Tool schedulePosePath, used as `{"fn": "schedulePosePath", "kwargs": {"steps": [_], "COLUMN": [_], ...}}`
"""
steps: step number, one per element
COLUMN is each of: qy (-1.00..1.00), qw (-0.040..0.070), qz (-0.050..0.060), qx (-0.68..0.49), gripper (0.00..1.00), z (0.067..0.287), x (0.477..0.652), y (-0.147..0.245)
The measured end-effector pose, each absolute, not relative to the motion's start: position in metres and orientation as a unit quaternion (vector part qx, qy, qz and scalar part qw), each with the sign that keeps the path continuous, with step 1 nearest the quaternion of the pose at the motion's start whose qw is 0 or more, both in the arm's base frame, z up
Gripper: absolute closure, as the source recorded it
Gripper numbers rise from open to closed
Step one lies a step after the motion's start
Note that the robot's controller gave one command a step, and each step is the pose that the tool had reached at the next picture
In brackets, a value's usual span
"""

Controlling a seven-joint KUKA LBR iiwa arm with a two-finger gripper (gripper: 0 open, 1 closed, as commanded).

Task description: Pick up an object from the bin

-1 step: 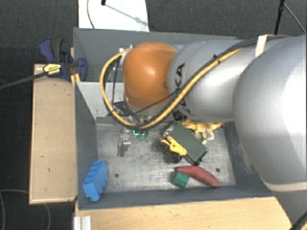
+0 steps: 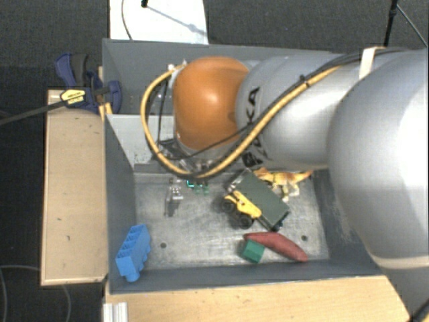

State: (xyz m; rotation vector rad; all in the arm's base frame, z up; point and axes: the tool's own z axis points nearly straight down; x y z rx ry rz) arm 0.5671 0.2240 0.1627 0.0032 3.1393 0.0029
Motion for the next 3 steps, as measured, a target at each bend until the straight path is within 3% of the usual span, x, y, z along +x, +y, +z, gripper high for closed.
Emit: {"fn": "schedulePosePath", "kwargs": {"steps": [1, 2, 3], "qy": [1.0, 1.0, 0.999], "qw": [0.002, 0.0, 0.0], "qz": [0.001, 0.0, 0.0], "qx": [-0.023, 0.029, 0.033], "gripper": [0.0, 0.0, 0.0], "z": [0.142, 0.143, 0.152], "x": [0.559, 0.56, 0.544], "y": [0.216, 0.224, 0.216]}}
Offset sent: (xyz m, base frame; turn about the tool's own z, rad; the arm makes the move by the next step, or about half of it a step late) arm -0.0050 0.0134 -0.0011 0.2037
